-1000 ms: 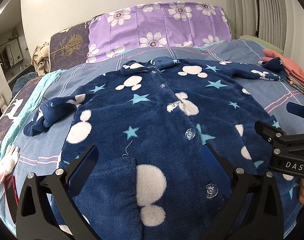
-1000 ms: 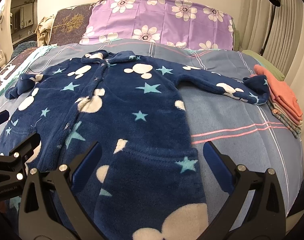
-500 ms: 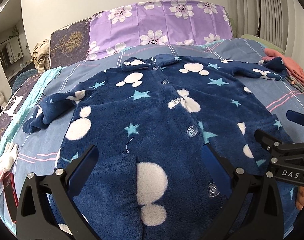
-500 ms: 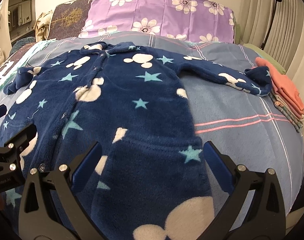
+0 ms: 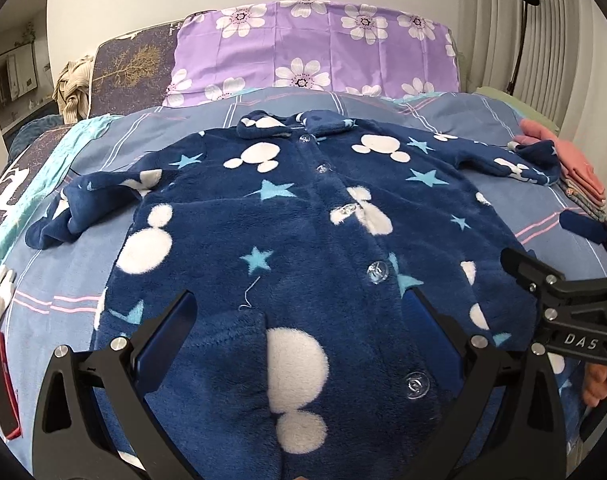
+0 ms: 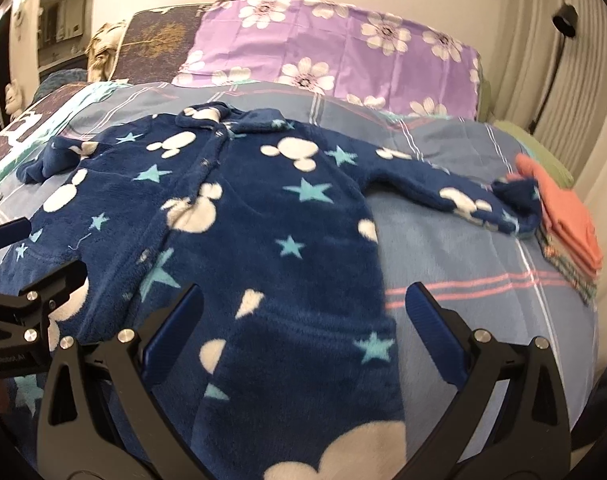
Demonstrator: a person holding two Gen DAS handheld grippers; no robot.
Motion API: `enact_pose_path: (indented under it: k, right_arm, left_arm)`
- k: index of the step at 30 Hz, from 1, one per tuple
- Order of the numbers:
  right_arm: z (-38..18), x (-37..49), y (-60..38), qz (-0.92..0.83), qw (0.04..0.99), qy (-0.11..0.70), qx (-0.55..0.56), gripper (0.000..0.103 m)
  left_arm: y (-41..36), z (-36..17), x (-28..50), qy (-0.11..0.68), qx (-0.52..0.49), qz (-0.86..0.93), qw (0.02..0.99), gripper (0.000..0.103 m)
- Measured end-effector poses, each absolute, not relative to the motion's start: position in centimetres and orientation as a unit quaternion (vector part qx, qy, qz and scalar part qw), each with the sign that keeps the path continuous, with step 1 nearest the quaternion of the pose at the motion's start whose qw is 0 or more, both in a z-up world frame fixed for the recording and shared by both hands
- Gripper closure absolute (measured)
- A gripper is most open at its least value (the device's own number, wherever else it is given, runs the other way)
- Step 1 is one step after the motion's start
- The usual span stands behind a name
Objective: Fold small clothes
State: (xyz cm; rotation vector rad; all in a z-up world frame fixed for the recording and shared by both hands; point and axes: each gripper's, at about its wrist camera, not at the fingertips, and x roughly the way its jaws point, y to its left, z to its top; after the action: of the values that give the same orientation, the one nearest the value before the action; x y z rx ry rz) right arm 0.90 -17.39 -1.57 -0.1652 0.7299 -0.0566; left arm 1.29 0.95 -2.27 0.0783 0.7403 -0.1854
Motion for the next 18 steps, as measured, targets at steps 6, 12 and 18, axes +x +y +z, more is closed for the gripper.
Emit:
enact_pose_path:
  k: [6, 12, 18]
  right_arm:
    - [-0.9, 2.0, -16.7, 0.007, 0.926, 0.371, -0.072, 0.002]
    - [-1.2, 2.9, -15.2, 0.017, 0.92, 0.381, -0.093, 0.002]
    - [-1.6, 4.6, -14.3, 0.026, 0.91, 0.403, -0.091, 0.002]
  left_arm:
    - [2.2, -2.4, 2.4, 0.401, -0.004, -0.098, 0.911, 0.001]
    - [3.7, -2.8, 3.3, 0.423, -0.01, -0.066, 0.904, 0.001]
    - [6.2, -3.2, 4.6, 0.445, -0.039, -0.05, 0.893, 0.001]
